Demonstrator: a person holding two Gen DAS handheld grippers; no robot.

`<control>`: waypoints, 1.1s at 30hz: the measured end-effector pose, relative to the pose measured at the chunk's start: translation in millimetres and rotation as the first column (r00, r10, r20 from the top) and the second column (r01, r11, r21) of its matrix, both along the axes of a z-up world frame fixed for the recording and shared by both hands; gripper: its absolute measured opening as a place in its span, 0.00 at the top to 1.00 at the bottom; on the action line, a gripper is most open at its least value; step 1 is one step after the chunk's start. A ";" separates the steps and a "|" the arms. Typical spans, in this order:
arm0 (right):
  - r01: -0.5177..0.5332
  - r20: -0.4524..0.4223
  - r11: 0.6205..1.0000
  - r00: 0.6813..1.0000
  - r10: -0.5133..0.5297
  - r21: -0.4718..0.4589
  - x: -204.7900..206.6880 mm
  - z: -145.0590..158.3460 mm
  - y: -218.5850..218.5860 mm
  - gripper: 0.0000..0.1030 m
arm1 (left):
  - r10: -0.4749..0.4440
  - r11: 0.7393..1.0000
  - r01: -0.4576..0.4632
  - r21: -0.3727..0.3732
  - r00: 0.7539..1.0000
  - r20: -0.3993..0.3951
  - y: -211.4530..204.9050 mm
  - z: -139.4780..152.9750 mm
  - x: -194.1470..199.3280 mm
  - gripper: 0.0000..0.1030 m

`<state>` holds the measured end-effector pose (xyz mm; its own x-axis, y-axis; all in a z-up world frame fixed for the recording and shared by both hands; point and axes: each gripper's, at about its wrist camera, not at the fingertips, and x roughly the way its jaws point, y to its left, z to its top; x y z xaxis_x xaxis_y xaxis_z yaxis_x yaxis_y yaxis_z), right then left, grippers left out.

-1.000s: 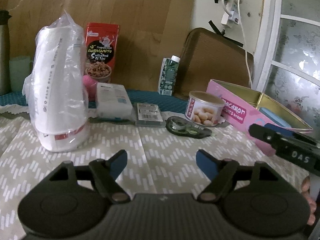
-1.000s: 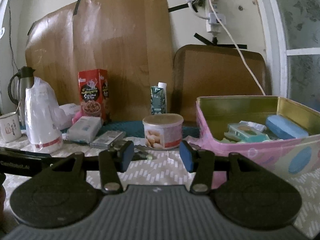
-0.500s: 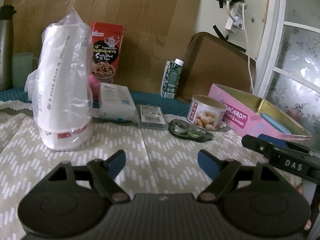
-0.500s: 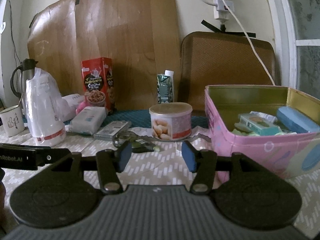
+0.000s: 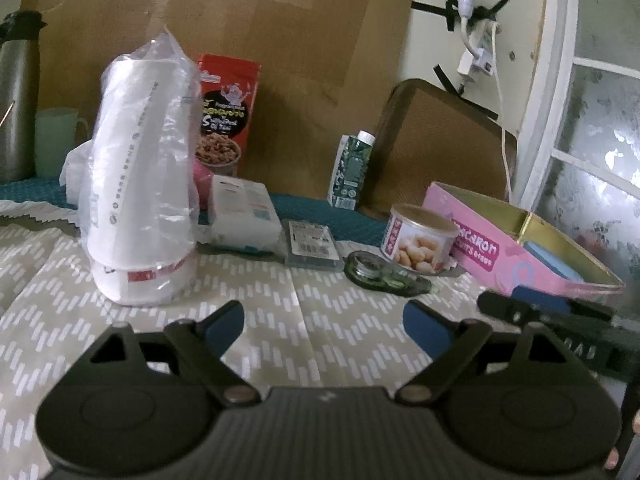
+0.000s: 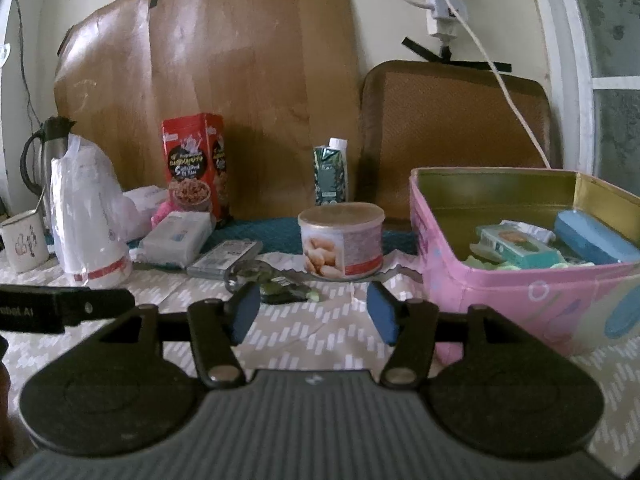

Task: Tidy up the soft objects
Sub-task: 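Reach the right tool to the white wipes packet and grasp it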

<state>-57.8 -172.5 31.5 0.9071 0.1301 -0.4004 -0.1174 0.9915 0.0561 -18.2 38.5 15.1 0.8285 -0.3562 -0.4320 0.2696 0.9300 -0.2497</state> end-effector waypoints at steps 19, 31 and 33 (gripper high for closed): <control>-0.312 -0.127 0.950 0.942 0.310 0.007 130.9 19.3 62.1 0.40 | 0.216 0.957 -0.190 -0.219 0.971 0.100 46.2 4.5 -19.7 0.10; -0.341 -0.269 0.939 0.902 0.337 0.034 190.7 -11.6 127.7 0.16 | 0.267 0.945 -0.228 -0.234 0.952 0.149 48.4 7.7 -26.1 0.08; -0.328 -0.273 0.942 0.903 0.333 0.065 193.2 -16.0 125.2 0.14 | 0.268 0.943 -0.229 -0.242 0.953 0.143 49.8 6.4 -25.8 0.07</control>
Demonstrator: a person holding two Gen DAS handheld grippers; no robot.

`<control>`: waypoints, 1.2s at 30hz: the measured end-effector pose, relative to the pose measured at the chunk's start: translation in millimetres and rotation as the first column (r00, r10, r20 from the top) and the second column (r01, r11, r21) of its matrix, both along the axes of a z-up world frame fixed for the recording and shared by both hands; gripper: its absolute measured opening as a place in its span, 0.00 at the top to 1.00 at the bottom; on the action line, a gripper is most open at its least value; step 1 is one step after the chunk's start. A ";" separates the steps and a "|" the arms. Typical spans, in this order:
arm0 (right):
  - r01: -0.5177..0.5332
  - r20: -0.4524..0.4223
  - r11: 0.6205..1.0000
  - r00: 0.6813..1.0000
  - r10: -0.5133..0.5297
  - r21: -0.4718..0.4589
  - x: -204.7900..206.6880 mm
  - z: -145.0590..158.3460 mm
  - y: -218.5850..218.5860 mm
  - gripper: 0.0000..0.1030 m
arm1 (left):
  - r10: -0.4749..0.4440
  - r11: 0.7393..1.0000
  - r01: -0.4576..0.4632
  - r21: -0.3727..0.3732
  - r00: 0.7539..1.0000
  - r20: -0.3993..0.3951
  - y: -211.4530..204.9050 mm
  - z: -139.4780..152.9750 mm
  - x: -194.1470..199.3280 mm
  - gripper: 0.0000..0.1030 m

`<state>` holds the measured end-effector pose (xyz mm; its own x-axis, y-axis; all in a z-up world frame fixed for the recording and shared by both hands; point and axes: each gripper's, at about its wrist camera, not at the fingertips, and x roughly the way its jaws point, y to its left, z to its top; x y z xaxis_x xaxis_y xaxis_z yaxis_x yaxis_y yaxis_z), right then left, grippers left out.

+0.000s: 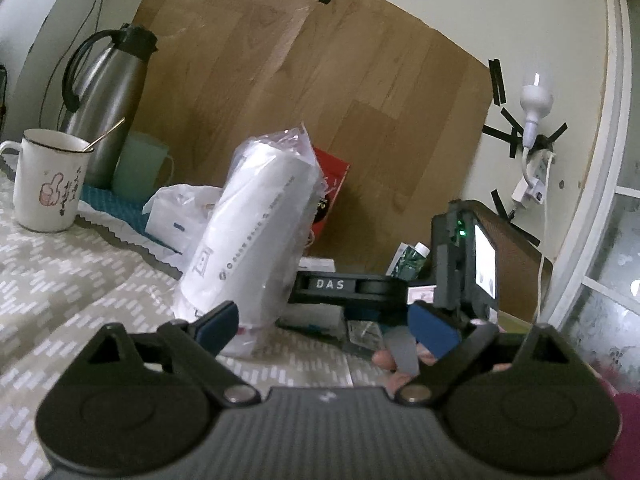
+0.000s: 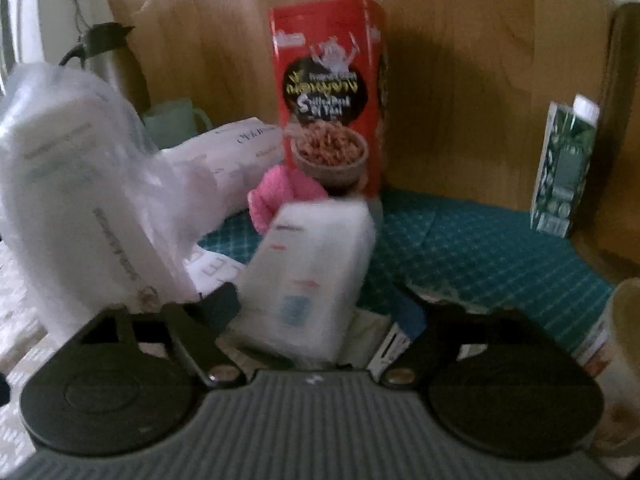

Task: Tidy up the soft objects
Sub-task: 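Reach the right tool to the white wipes packet and grasp it, then lower the white packet onto the open table and open the right tool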

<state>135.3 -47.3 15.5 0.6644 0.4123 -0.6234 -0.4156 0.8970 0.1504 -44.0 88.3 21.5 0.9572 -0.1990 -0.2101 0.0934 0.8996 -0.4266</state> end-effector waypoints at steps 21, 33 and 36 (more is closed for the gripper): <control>-0.043 0.059 0.998 0.997 0.040 0.055 -92.6 42.6 -62.7 0.57 | 0.023 1.000 -0.023 0.004 1.000 -0.016 1.2 -0.5 0.9 0.06; -0.149 -0.052 0.984 0.987 0.155 0.099 -182.8 28.5 -117.5 0.40 | -0.068 0.997 0.071 0.035 0.993 -0.094 -8.4 -3.7 14.1 0.04; -0.086 -0.007 0.992 0.996 0.086 0.088 -191.5 27.4 -123.1 0.22 | -0.065 0.996 0.070 0.047 0.992 -0.105 -11.4 -4.0 14.7 0.04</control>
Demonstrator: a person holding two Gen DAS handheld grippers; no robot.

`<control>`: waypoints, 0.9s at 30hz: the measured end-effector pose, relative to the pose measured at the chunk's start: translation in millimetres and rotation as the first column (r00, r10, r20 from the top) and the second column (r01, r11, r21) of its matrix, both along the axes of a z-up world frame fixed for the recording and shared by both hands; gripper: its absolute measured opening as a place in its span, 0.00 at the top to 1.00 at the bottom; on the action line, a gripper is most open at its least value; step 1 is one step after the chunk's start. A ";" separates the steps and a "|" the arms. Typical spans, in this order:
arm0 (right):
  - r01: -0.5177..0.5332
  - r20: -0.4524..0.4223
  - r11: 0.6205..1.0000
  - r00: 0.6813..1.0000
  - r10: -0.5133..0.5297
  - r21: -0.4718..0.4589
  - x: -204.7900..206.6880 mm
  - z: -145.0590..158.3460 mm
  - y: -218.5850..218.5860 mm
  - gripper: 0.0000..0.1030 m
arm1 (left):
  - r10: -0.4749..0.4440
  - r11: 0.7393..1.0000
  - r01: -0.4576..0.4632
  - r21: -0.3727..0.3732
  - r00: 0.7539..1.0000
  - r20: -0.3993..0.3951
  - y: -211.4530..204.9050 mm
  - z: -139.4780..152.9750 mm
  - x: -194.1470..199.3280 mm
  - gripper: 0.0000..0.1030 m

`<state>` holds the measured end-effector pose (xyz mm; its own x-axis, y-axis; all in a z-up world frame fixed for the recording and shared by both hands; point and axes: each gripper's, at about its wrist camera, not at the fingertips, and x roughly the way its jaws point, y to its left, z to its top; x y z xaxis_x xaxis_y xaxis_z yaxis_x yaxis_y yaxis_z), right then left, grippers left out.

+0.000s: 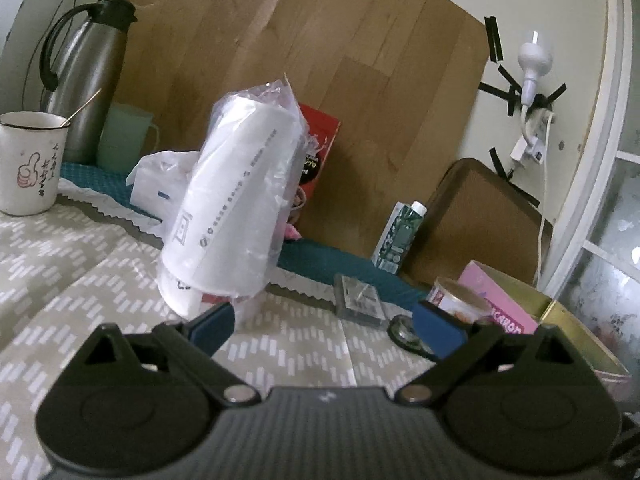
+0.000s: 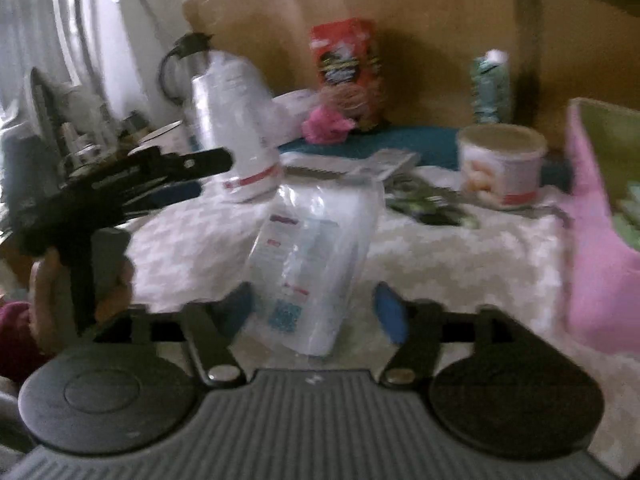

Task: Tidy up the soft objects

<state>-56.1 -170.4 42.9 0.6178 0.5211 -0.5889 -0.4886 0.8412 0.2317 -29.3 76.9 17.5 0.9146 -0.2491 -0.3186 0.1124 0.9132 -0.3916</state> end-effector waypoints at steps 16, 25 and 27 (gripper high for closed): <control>-0.012 0.015 1.000 1.000 0.012 0.022 -33.7 -15.0 -18.7 0.16 | -0.035 0.999 0.035 0.003 0.998 -0.049 -2.3 -2.1 7.7 0.04; -0.019 0.040 0.997 0.999 0.022 -0.078 -35.3 -24.4 -5.0 0.16 | -0.050 0.999 0.050 -0.001 0.997 -0.052 -2.9 -2.4 8.0 0.04; -0.018 0.050 0.995 0.998 0.023 -0.096 -36.2 -25.5 -2.5 0.16 | -0.053 0.999 0.053 -0.004 0.997 -0.051 -2.5 -2.4 8.1 0.04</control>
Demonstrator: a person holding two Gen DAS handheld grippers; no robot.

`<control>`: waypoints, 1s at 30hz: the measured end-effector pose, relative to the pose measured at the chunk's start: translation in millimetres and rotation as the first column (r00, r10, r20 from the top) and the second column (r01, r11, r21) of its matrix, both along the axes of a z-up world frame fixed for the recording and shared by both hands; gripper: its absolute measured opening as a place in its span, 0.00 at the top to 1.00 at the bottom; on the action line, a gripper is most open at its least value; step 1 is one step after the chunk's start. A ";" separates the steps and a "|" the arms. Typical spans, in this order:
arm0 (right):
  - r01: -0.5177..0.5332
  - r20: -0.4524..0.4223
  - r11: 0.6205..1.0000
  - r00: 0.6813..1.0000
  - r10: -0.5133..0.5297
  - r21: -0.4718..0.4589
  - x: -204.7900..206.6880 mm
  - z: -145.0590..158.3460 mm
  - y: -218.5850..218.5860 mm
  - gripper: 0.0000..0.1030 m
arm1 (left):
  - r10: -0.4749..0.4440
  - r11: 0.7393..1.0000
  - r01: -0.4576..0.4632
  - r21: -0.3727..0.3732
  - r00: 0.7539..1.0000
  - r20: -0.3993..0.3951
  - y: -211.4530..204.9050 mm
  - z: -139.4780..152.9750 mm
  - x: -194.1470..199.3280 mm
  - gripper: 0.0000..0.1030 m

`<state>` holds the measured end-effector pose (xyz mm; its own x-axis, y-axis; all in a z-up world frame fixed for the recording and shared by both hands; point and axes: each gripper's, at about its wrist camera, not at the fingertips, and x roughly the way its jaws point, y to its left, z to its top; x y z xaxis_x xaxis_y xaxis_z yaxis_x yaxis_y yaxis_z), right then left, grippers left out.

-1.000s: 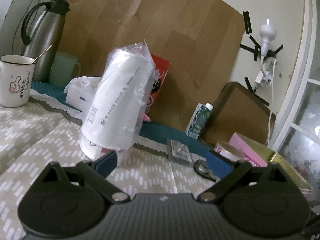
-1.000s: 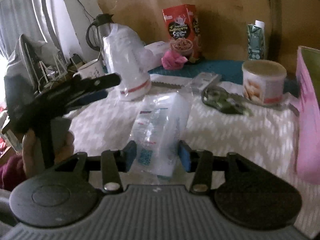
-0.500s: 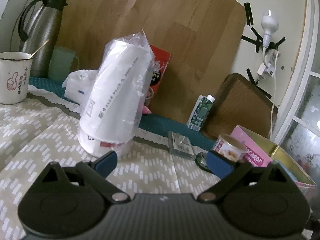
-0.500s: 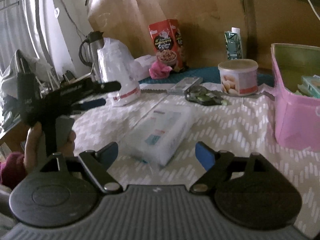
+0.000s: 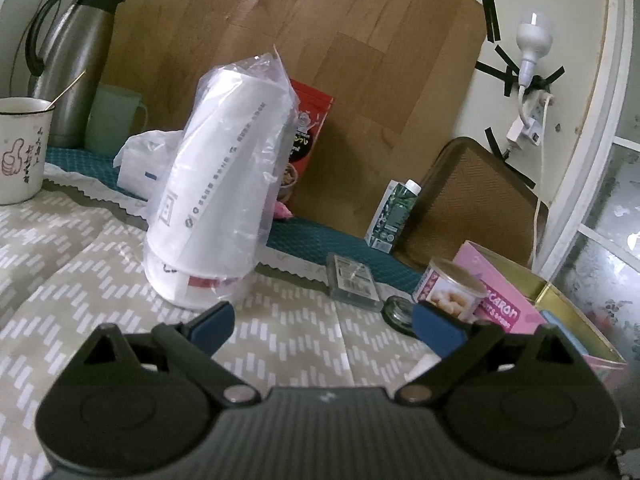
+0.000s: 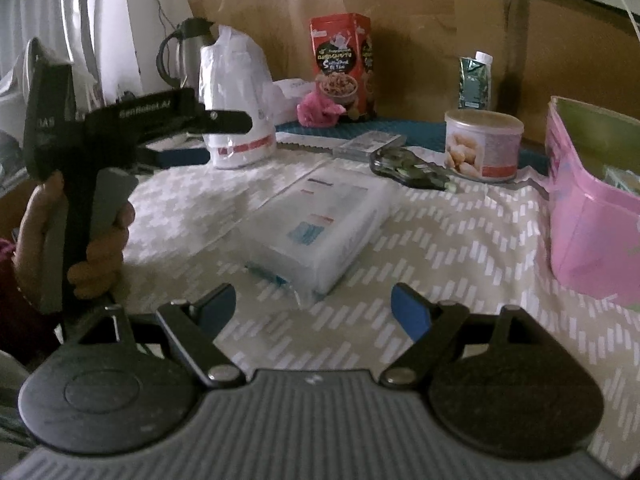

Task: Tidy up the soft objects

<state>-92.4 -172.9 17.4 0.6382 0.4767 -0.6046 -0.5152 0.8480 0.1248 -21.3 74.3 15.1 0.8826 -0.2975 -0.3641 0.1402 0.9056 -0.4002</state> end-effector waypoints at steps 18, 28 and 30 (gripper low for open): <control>0.015 0.015 0.999 1.000 -0.014 -0.039 1.1 -2.0 8.0 0.16 | -0.021 1.000 0.021 -0.007 1.000 0.001 -0.4 0.5 -0.6 0.04; 0.015 0.010 0.999 1.000 -0.014 -0.031 3.5 -1.6 5.9 0.16 | -0.196 0.979 0.195 -0.055 0.980 -0.021 -17.7 10.0 -12.0 0.02; 0.013 0.009 0.999 1.000 -0.013 -0.033 4.7 -1.8 6.7 0.16 | -0.246 0.969 0.244 -0.045 0.969 -0.025 -29.0 15.2 -17.3 0.01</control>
<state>-87.7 -166.2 15.7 0.6497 0.4484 -0.6139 -0.5052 0.8581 0.0921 -38.5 45.4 30.3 0.7698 -0.5187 -0.3719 0.3430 0.8276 -0.4443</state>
